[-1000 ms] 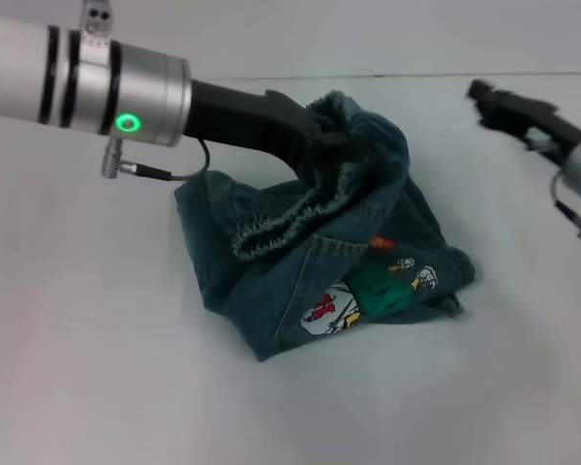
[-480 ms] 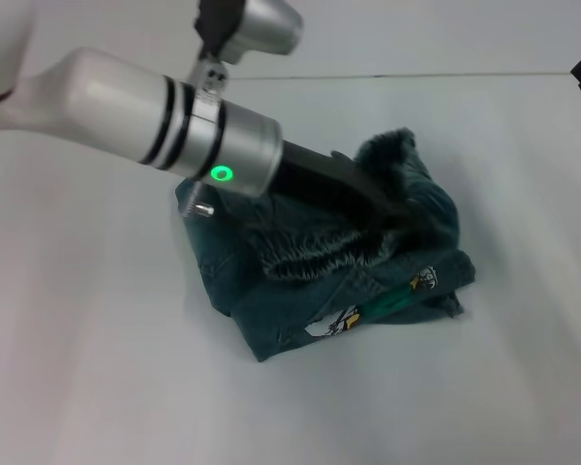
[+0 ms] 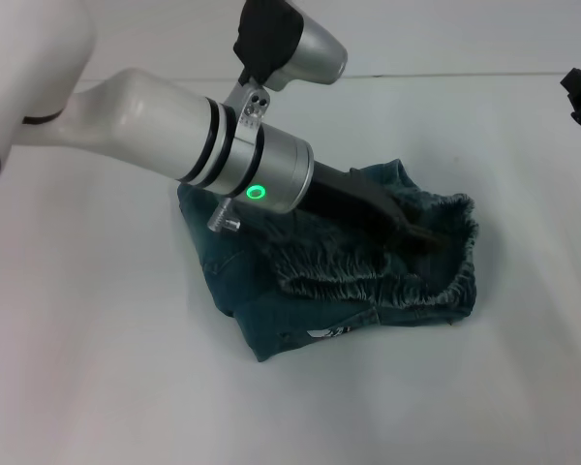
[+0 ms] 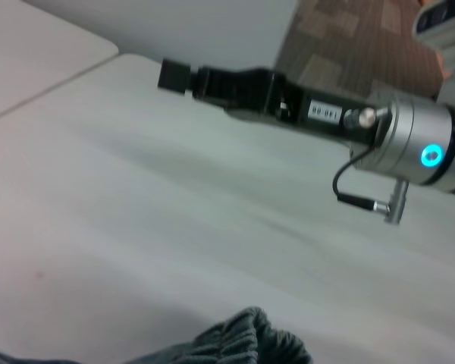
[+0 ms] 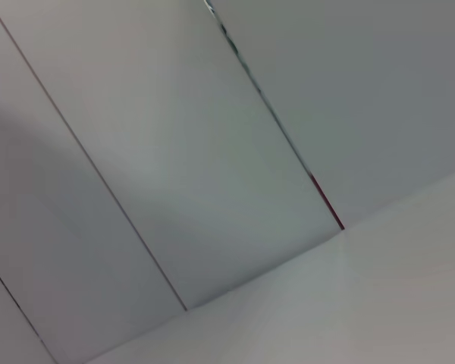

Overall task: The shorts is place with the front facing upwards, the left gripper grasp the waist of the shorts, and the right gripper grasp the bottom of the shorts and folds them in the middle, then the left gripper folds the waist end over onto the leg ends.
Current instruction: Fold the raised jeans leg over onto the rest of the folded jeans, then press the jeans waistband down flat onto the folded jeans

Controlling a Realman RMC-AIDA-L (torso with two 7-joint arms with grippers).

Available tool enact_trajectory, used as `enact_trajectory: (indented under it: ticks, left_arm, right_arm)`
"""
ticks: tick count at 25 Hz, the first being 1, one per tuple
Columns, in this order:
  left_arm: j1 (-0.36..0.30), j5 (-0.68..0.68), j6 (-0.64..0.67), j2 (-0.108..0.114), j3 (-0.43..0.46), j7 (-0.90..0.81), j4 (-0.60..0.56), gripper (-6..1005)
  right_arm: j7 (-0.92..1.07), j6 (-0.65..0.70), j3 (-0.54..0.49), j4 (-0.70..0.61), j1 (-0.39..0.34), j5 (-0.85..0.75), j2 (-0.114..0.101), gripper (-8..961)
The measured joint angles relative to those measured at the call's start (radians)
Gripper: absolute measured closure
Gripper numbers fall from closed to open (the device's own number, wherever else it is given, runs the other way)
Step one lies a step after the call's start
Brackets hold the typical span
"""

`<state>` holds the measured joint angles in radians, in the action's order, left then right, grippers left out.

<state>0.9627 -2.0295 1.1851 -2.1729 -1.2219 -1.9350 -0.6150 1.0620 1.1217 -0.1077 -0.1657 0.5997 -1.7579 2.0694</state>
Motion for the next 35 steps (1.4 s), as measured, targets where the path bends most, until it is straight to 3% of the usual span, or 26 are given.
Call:
enact_trajectory:
  ticks: [4,9,14,19,27,35]
  left_arm:
    - [-0.032,0.008,0.023,0.011,0.012,-0.016,-0.053,463]
    - [-0.128,-0.031,0.12,0.038,0.037,-0.077,-0.225,309]
    - [-0.196,-0.147,0.226,0.036,0.174,-0.095,-0.332,175]
    - [-0.247,-0.266,0.255,0.041,0.195,-0.099,-0.364,62]
    - [-0.331,-0.323,0.247,0.004,0.114,0.019,-0.469,71]
    - [-0.401,-0.306,0.143,-0.003,0.0,0.143,-0.53,93]
  right_arm:
    - [-0.001,-0.012,0.003,0.0,0.002,-0.002,0.002,944]
    - [-0.002,-0.014,0.003,0.0,-0.001,-0.002,-0.002,946]
    - [-0.002,-0.036,0.007,0.0,-0.005,-0.002,-0.004,944]
    - [-0.002,-0.042,0.013,0.0,-0.006,-0.003,-0.004,939]
    - [-0.002,-0.05,0.013,0.0,0.002,-0.003,-0.001,931]
    - [-0.002,-0.057,0.009,0.0,-0.006,0.002,0.0,923]
